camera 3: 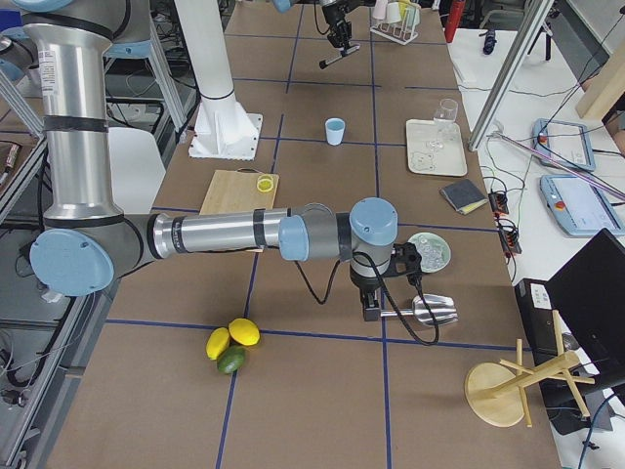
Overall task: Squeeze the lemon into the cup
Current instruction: 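Lower the muddler onto the table with the left gripper and release it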
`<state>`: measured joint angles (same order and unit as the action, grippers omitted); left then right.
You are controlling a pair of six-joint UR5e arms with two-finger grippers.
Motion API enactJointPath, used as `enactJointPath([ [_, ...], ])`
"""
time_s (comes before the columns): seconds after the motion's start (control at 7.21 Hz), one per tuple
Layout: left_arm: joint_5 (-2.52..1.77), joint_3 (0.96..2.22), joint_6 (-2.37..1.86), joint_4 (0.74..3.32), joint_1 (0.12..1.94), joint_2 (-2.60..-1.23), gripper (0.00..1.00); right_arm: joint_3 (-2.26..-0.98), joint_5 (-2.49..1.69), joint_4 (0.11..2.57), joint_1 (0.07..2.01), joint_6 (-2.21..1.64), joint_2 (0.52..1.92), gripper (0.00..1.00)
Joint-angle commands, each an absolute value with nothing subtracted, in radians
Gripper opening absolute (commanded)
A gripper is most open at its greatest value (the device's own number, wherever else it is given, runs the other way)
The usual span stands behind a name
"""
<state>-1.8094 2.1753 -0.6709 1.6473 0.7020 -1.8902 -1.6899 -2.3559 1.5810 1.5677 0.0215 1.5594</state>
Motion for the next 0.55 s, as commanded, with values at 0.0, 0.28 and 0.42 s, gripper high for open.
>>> enactJointPath([
  [0.0,-1.845,2.157,-0.675,1.471,0.732,-1.878,0.0,-1.684,-2.353,1.577,1.568,0.021,1.557,1.0],
  [0.28,-2.026,1.969,-0.648,1.395,0.84,-1.879,0.0,-1.69,-2.355,1.572,1.566,0.021,1.555,1.0],
  [0.42,-2.035,1.926,-0.605,1.384,0.842,-1.879,0.0,-1.692,-2.355,1.572,1.566,0.021,1.555,1.0],
])
